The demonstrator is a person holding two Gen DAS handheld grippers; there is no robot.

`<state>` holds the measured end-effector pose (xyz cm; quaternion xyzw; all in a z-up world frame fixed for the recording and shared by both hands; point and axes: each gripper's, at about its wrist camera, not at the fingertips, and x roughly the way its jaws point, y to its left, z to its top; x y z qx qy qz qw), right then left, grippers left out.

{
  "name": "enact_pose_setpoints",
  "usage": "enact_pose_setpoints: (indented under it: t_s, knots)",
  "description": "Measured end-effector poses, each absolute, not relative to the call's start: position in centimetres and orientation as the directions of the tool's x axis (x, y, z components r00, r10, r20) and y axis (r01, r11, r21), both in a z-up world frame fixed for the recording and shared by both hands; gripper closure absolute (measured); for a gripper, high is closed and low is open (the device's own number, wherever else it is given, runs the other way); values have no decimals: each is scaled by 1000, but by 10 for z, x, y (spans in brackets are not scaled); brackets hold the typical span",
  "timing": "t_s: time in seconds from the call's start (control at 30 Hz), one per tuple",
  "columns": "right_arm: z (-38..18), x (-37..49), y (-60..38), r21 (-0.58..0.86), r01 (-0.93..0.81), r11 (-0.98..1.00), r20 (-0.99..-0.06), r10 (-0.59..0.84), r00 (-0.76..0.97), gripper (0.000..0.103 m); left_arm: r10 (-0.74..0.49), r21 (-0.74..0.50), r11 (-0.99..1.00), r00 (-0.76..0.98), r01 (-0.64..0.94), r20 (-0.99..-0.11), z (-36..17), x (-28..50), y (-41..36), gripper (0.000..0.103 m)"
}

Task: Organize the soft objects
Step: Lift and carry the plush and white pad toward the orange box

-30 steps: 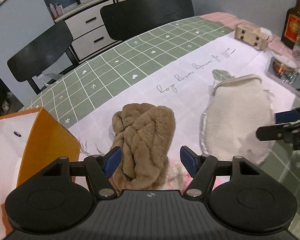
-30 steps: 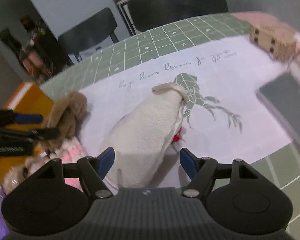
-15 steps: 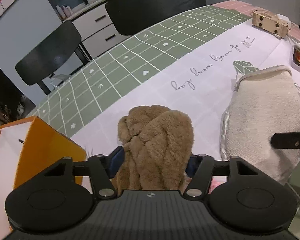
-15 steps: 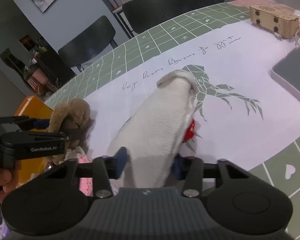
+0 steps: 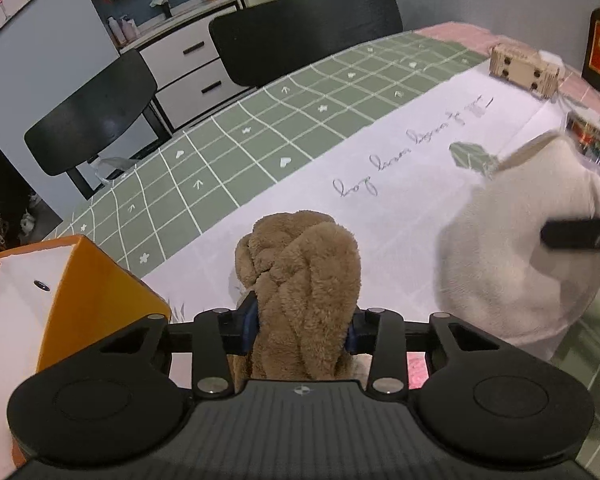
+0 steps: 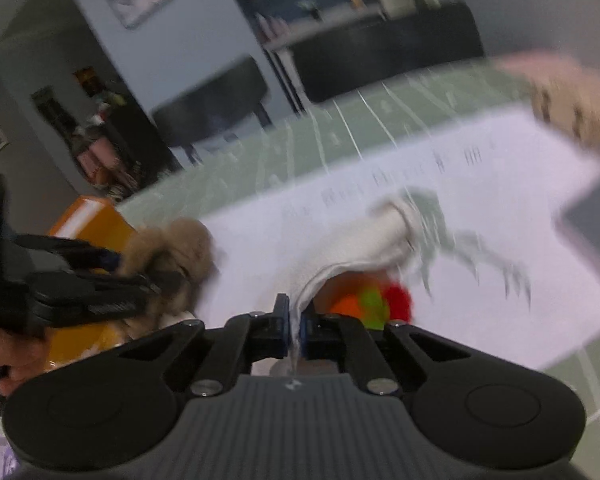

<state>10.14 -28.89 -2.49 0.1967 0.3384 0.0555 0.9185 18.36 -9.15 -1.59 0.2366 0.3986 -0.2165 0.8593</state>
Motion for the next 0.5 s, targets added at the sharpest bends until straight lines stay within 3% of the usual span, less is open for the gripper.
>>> enact_pose_setpoints:
  t_s: [0.13,0.23,0.5]
  knots:
    - [9,91,-295,426,-45,904,-502,277,820,101,-210,215,800,596,561,-775,-4,180,-86,59]
    - [27,85,-297,436,-84,896,-478,309,822,101,-238,196,801,602,565,-762,8,174,-82,59]
    - [41,75,-269,226,-160,961,-636,269,723,100,-312,189,731,567,656,-762,17,131,-90,59]
